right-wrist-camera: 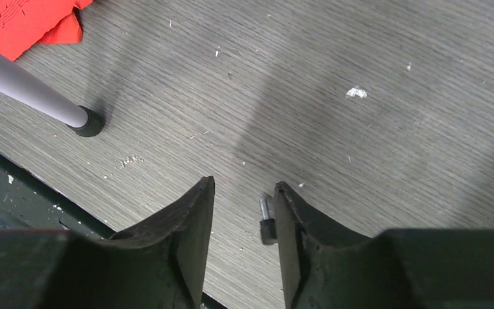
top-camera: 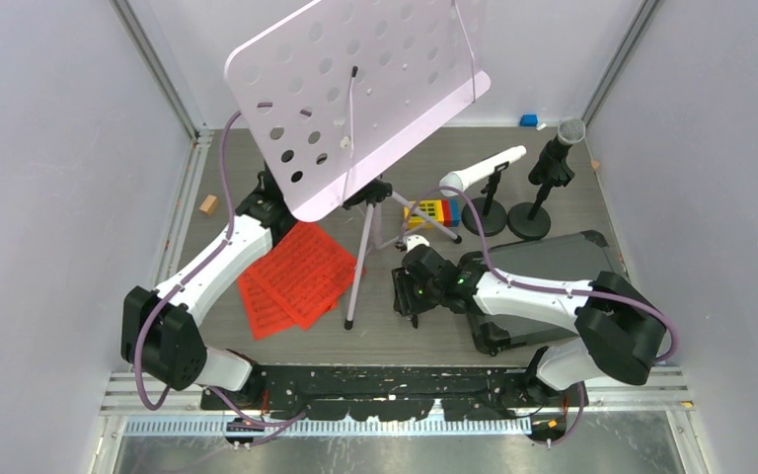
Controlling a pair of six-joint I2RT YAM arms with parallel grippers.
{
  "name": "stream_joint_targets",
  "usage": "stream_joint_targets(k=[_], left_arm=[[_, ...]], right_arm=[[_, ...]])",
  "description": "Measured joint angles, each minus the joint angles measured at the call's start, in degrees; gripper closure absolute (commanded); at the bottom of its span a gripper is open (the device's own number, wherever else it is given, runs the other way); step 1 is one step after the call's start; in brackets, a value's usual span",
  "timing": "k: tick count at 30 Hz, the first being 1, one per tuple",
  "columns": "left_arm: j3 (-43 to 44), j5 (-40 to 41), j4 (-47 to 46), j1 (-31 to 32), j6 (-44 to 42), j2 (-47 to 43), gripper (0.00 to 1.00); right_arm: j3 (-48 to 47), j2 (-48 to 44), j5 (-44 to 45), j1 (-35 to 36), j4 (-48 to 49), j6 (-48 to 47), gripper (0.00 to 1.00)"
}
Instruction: Pack up the instrument practice props
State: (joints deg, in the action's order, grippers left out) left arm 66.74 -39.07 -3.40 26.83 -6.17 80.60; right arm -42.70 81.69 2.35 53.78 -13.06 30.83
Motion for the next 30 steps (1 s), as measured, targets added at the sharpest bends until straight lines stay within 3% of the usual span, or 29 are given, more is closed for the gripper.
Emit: stream_joint_targets(k=[4,6,22,30], left_arm=[[0.5,-0.2,-0.7,0.1,0.2,0.9,1.0],[0.7,-0.2,-1.1,0.2,0.3,1.2,1.0],[0.6,-0.2,-1.5,0.2,0.7,1.3,0.99],[0.7,0.2,-1.6,0.3,0.8,1.3,0.53]], right_arm=[[0.0,0.0,1.1,0.0,0.2,-0.6,0.34],[0.0,0.0,2.1,0.0,0.0,-1.0,0.3],[-1.0,-10.4,6.3,0.0,-3.1,-5.1,0.26],[-6.5,-11.1,7.5,0.0,-6.2,-7.8,0.26]])
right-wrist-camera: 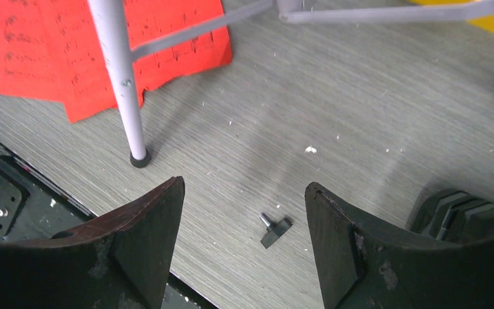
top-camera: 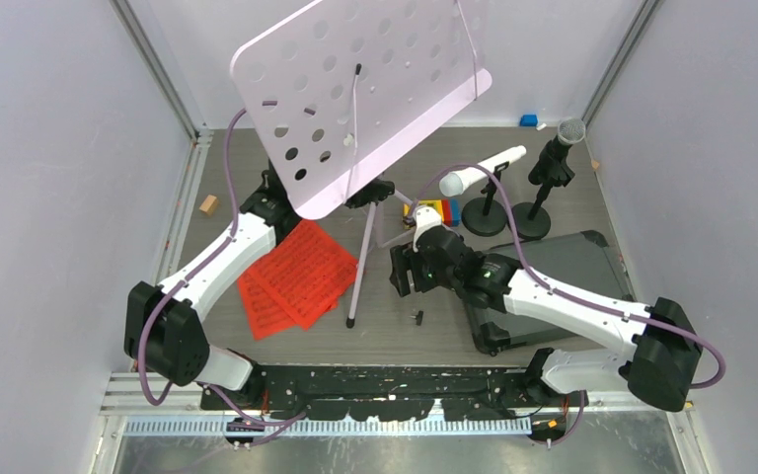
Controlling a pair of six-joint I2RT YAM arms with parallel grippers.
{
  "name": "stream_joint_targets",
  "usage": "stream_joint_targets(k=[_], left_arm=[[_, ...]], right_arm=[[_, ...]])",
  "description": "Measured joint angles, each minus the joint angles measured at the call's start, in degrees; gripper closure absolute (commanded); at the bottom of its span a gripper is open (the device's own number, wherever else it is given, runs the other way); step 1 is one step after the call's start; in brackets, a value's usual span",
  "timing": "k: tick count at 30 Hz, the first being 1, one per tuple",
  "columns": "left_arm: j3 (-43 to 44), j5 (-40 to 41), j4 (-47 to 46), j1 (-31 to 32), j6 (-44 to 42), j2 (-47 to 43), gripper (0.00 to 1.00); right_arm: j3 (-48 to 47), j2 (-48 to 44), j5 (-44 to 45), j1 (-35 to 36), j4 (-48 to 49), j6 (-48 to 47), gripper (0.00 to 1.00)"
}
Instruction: Pack up the instrument practice props
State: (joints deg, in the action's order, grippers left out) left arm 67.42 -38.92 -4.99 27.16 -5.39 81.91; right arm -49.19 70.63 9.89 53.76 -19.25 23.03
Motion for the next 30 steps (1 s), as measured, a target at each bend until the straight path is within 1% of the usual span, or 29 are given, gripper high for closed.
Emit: stream_joint_targets(k=[5,9,11,17,23,25,27,30], left_arm=[[0.0,1.2,0.8,0.4,0.2,0.4,0.45],[-0.6,1.6,0.2,0.6,0.3,0.2,0.48],[-1.2,2.1,-0.6,0.7,0.3,0.0,0.47],[-1.3,2.6,-0.3,0.9,0.5,-0.4,0.35],[-2.0,3.4,-0.3,1.3,0.8,-1.4,0.22],[-2.3,3.7,-0.3,1.4,1.0,-1.8,0.17],[-2.7,4.4,-0.2,1.4,1.6,-2.4,0.02],[-4.0,6.4,0.2,1.4,2.2,-3.5,0.0]], right_arm=[[-1.0,-3.5,3.0,0.0,-0.4,0.0,0.26],[-0.8,-8.5,5.0,0.0,-0.5,0.3,0.26],[-0.7,-10.5,5.6,0.0,-0.7,0.2,0.26],[-0.6,-13.4,7.1,0.0,-3.5,-0.3,0.25],[1.0,-18.3,8.7,0.0,-3.5,-2.2,0.23],[1.0,-19.7,9.1,0.0,-3.2,-3.5,0.22],[1.0,-20.7,9.4,0.0,-2.2,-5.1,0.21],[0.9,-21.2,9.6,0.0,-0.4,-7.3,0.2]])
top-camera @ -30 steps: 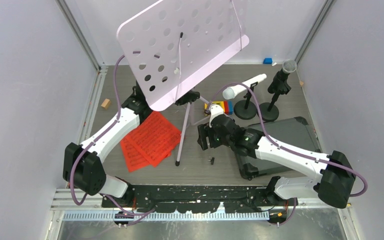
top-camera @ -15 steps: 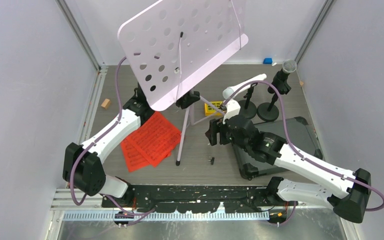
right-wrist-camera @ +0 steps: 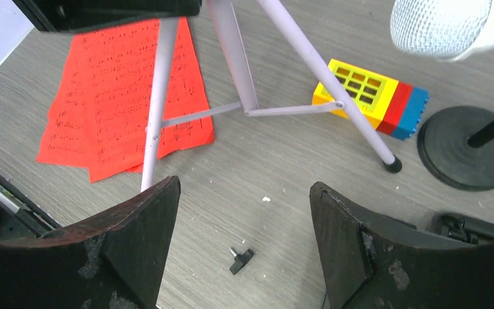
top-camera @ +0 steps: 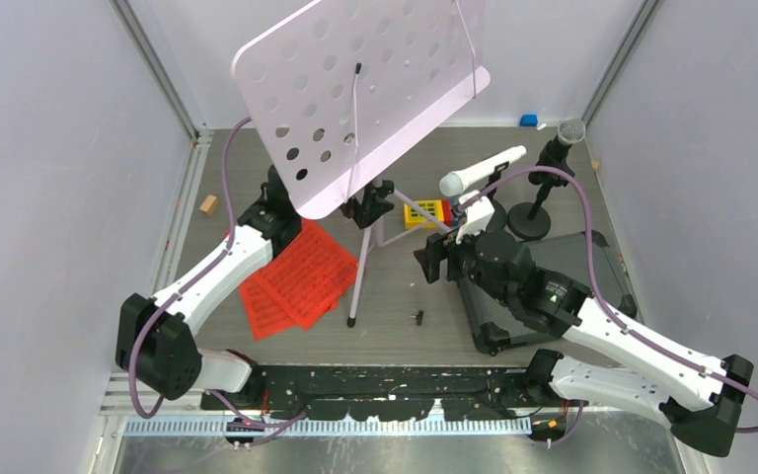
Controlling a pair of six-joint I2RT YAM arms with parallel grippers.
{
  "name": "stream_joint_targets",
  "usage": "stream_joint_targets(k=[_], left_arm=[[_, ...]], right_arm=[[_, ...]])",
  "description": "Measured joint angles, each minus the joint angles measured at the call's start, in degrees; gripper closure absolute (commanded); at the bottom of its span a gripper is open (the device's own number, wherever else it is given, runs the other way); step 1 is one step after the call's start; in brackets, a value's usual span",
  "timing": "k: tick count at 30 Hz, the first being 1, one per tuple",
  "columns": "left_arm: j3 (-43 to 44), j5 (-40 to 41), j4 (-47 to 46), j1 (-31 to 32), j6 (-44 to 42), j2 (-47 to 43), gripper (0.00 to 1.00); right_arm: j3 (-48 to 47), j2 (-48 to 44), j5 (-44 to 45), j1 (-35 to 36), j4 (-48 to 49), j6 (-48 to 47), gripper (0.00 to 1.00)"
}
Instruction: Pack up the instrument practice props
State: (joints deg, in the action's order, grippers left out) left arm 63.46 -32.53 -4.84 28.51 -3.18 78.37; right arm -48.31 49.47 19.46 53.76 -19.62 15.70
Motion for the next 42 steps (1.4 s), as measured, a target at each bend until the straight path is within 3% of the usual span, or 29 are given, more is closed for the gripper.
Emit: stream_joint_targets(k=[13,20,28,40,42], left_arm=[[-8.0,4.8,4.0,-0.1,-0.6,-14.3,0.02],[-17.9,8.6,6.3,-0.1,-0.7,-23.0,0.01],[-25.6,11.2,6.7,-0.1,2.9,-28.0,0.01],[-25.9,12.4,5.5,-0.1,4.7,-28.6,0.01],[-25.9,12.9,5.5,-0.1,4.7,-28.6,0.01]], right_arm=[[-7.8,10.2,-6.0,-5.7,11.1,-4.0,0.2],[-8.3,17.0,-12.9,-9.1,22.3,-4.2,0.3],[-8.1,23.8,-19.1,-10.9,36.9,-3.8,0.35],[-7.2,32.4,-20.7,-11.5,55.2,-2.6,0.44],[-7.2,33.5,-20.7,-11.5,56.8,-2.5,0.5]])
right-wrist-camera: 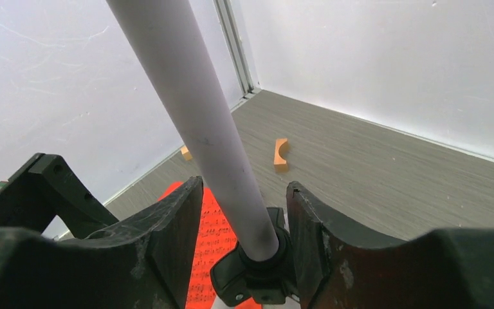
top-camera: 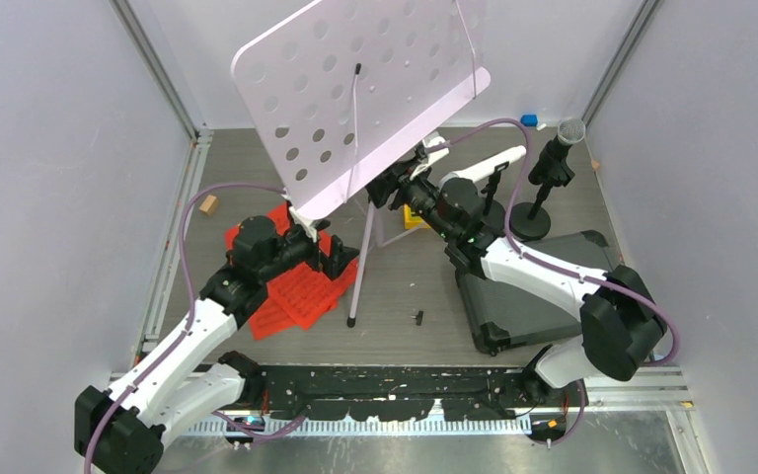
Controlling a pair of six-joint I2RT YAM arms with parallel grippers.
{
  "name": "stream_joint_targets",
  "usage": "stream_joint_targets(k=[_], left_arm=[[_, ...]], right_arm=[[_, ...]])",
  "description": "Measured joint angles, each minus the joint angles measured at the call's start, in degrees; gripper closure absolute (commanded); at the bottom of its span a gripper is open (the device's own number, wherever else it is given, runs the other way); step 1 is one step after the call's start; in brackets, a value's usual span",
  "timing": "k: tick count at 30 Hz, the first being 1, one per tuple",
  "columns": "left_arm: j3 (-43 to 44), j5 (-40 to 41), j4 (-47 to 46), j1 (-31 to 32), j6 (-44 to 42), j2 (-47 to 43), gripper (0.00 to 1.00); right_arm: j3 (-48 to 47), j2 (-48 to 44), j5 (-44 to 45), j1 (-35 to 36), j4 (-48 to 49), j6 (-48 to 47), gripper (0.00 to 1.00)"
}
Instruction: Pack up the instrument practice props
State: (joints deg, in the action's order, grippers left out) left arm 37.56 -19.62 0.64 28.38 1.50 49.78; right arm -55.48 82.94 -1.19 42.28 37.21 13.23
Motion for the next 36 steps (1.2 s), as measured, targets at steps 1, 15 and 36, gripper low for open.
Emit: stream_joint_targets(k=[1,15,36], left_arm=[[0.0,0.1,0.0,0.0,0.0,0.0,0.01],[0.4,2.2,-7.4,0.0,-2.1,7.1,0.02],[4.6,-6.0,-14.6,-0.4,-3.0,12.2,0.02]], right_arm=[[0.0,0.3,0.0,0.0,0.7,0.0,0.55],[0.5,1.0,-0.9,-0.8,6.9,-3.9,1.0],[1.0,0.6,-3.9,-0.9,5.4,-2.2,1.0]])
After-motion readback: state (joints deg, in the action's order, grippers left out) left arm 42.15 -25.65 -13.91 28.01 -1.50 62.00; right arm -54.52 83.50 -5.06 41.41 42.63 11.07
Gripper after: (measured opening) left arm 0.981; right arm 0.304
